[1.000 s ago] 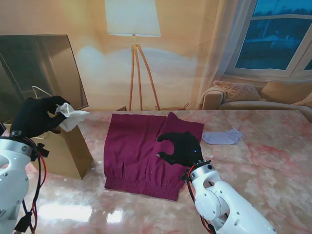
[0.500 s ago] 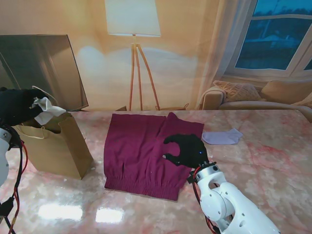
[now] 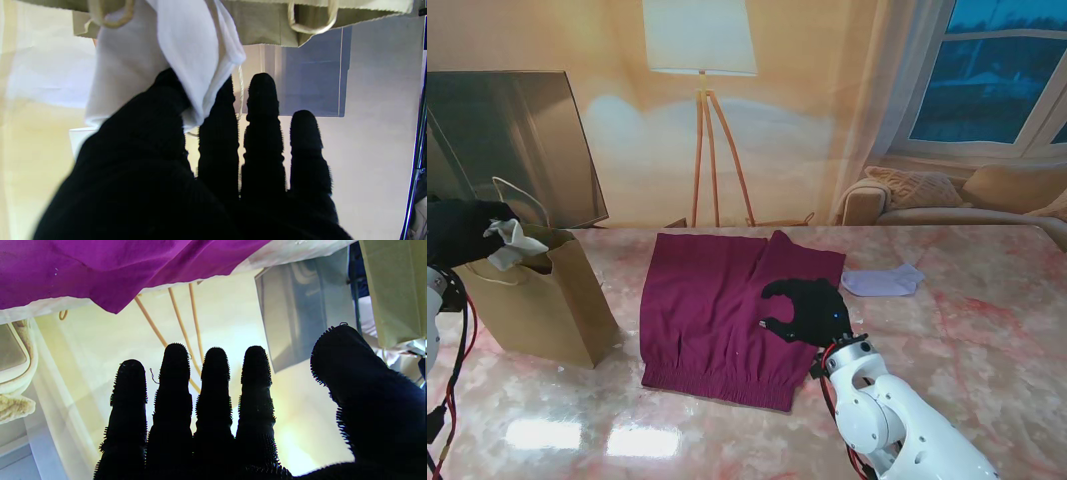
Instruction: Fold the socks and the shorts into the kraft paper bag
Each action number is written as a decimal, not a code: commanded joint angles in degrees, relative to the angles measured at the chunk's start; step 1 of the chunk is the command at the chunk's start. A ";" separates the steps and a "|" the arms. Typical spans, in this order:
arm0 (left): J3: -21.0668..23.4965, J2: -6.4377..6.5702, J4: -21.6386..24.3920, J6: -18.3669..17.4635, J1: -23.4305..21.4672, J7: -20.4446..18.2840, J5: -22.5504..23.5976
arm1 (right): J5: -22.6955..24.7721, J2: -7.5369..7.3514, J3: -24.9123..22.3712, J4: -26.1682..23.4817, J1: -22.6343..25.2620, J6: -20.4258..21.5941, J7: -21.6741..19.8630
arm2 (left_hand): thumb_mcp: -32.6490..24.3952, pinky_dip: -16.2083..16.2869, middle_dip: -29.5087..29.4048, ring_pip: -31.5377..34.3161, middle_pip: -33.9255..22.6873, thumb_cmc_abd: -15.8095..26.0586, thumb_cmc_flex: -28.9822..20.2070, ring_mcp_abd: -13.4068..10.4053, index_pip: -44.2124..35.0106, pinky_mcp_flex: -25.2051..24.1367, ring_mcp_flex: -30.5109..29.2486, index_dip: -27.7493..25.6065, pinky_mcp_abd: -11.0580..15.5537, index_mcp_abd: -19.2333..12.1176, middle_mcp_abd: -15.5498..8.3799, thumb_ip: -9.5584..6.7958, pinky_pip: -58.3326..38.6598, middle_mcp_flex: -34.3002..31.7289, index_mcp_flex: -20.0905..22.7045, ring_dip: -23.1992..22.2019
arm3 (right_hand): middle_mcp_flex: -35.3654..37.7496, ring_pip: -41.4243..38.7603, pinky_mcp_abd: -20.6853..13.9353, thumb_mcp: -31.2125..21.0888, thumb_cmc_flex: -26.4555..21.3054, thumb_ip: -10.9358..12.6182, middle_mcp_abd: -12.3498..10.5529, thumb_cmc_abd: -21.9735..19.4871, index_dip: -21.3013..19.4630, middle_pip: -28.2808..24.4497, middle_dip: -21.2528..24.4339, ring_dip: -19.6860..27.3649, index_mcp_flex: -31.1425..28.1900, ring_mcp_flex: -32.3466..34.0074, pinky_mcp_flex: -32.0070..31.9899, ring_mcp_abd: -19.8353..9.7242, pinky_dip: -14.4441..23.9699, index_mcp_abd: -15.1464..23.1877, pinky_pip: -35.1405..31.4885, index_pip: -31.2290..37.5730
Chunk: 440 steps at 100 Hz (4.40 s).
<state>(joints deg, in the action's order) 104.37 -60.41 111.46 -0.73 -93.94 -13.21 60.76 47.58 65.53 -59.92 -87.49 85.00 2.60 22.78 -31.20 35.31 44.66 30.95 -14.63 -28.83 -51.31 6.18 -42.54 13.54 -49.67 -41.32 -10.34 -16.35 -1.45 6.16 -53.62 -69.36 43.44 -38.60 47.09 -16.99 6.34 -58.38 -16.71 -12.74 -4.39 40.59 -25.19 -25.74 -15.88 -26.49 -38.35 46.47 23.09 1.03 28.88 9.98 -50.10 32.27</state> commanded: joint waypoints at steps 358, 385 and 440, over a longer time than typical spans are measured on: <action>-30.71 -4.19 -12.50 -2.97 -5.28 26.89 -17.78 | -8.42 -1.03 6.12 28.52 -22.18 -16.03 -19.30 | 29.82 -19.65 -31.59 -23.35 9.31 30.01 11.15 -4.15 33.23 -11.76 29.68 24.32 8.20 19.58 4.73 -6.20 25.29 42.11 -12.87 20.67 | -25.88 11.08 -14.96 23.30 9.96 8.99 0.00 -29.24 9.60 21.99 10.65 14.03 25.87 -31.60 -21.14 -9.77 -14.05 -9.68 23.90 -13.85; -31.30 -4.33 -13.08 -3.06 -4.71 27.39 -18.21 | -11.07 -0.72 9.45 32.09 -25.87 -18.71 -22.51 | 29.77 -19.51 -31.61 -23.24 9.20 29.94 10.98 -4.14 33.12 -11.70 29.63 24.28 8.10 19.52 4.80 -6.23 25.48 42.04 -12.66 20.70 | -24.93 11.75 -14.94 26.92 9.83 9.59 0.77 -31.41 10.41 27.32 14.46 14.52 27.82 -34.13 -21.97 -9.80 -11.92 -10.81 25.85 -14.95; -31.58 -4.32 -13.85 -3.29 -4.28 27.08 -18.75 | -15.87 0.71 14.97 39.50 -29.84 -19.33 -23.43 | 29.67 -19.30 -31.61 -23.15 9.12 29.93 10.78 -4.06 33.01 -11.86 29.72 24.27 8.14 19.42 4.85 -6.18 25.54 42.13 -12.68 20.70 | -24.55 6.75 -12.10 29.35 9.31 9.99 3.30 -32.41 3.15 5.35 2.72 7.44 20.56 -29.99 -20.78 -4.52 -4.41 -10.87 22.75 -11.51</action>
<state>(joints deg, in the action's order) 72.57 -64.61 97.29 -4.02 -97.98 14.01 42.33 30.70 66.35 -45.04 -47.11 54.20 -16.29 -0.26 -3.25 16.09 13.53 8.60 -6.43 -0.98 -39.62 3.35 -10.03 2.29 -20.86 -16.69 -2.79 3.34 2.16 3.01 -28.44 -29.52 31.14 -18.33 20.59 -7.71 -6.16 -30.58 -8.80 -5.43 -3.40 9.35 -19.21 -10.21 -8.41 -16.46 -13.38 14.12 2.08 -5.14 21.19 -0.07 -25.63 17.42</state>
